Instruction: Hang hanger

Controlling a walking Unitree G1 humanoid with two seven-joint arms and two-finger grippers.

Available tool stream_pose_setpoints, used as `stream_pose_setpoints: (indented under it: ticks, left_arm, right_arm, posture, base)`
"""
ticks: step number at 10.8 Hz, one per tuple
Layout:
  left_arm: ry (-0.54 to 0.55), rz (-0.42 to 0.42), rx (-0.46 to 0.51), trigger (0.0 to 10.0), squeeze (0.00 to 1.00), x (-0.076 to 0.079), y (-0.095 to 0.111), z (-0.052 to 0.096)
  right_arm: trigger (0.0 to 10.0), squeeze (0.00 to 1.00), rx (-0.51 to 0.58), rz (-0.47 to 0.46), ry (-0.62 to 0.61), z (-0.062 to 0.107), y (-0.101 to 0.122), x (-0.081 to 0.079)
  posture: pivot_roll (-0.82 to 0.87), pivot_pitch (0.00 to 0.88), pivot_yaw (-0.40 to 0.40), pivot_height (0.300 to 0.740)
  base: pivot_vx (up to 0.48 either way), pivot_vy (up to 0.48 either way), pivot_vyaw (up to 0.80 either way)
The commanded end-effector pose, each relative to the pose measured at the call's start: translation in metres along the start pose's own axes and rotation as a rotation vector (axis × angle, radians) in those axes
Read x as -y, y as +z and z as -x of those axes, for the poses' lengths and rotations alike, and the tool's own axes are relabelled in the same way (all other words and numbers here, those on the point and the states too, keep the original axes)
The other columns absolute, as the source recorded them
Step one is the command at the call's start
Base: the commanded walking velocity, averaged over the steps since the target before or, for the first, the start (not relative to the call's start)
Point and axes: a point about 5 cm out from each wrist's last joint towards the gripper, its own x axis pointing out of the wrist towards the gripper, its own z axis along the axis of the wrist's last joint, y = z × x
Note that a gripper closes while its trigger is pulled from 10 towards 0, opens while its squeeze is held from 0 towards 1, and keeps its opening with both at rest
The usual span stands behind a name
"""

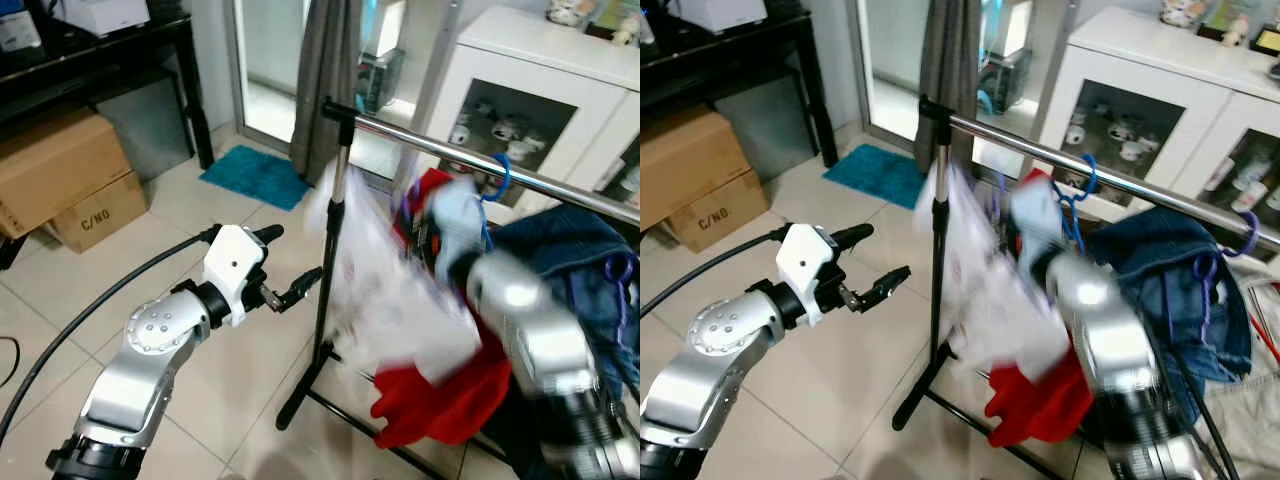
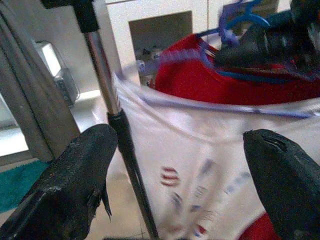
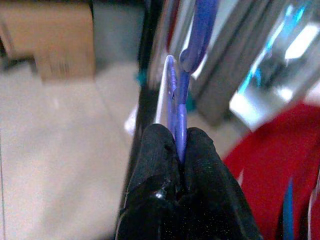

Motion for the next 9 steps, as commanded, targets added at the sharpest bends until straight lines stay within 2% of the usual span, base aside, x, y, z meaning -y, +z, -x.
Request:
stream_pose_setpoints:
  ticks: [1, 2, 3, 4, 5, 6, 7, 8, 9]
  left_arm:
    - [-0.011, -0.019, -0.015, 10.0, 0.0, 0.002, 0.0, -0.002]
    - [0.0, -0.021, -0.044, 10.0, 0.0, 0.0, -0.004, 0.0]
    - [0.004, -0.009, -0.056, 10.0, 0.22, -0.001, -0.006, 0.001]
    - [0.018, 0.01, -0.052, 10.0, 1.0, -0.003, -0.007, 0.004]
    - [0.037, -0.002, -0.048, 10.0, 1.0, -0.003, -0.007, 0.008]
    - [0.058, 0.0, -0.046, 10.0, 1.0, -0.003, -0.008, 0.009]
    - [0.135, -0.023, -0.05, 10.0, 1.0, -0.007, -0.008, 0.011]
    - [0.177, -0.039, -0.049, 10.0, 1.0, -0.009, -0.007, 0.01]
    - [0.234, -0.058, -0.043, 10.0, 0.76, -0.011, -0.006, 0.008]
  right_arm:
    - [0.0, 0.0, -0.033, 0.049, -0.002, 0.006, -0.001, 0.002]
    - [0.0, 0.0, -0.07, 0.074, 0.016, 0.01, -0.008, 0.0]
    - [0.0, 0.0, -0.065, 0.069, 0.041, 0.011, -0.008, -0.004]
    - [0.0, 0.0, -0.013, 0.056, 0.124, 0.015, -0.002, -0.014]
    - [0.0, 0.0, 0.069, 0.018, 0.229, 0.019, 0.009, -0.028]
    - [0.0, 0.0, 0.112, -0.026, 0.283, 0.022, 0.015, -0.035]
    - [0.0, 0.0, 0.174, -0.072, 0.343, 0.025, 0.024, -0.043]
    - [0.0, 0.0, 0.203, -0.1, 0.356, 0.025, 0.028, -0.045]
    - [0.0, 0.0, 0.236, -0.135, 0.373, 0.026, 0.033, -0.047]
  posture:
    - [-0.07, 0.021, -0.037, 0.74]
    - [-0.07, 0.025, -0.038, 0.74]
    - [-0.07, 0.027, -0.041, 0.74]
    - [-0.07, 0.03, -0.044, 0.74]
    - [-0.07, 0.034, -0.046, 0.74]
    - [-0.07, 0.034, -0.046, 0.74]
    - [-0.07, 0.035, -0.05, 0.74]
    - [-0.06, 0.035, -0.056, 0.74]
    - [-0.06, 0.034, -0.057, 0.74]
  base:
    - [0.0, 0.0, 0.0]
    - [0.0, 0.0, 0.0]
    - [0.0, 0.0, 0.0]
    - [0.0, 0.0, 0.0]
    - [0.0, 0.0, 0.0]
    - [0.0, 0.0, 0.0]
    - [0.0, 0.0, 0.0]
    - [0.0, 0.0, 0.0]
    - [0.0, 0.0, 0.0]
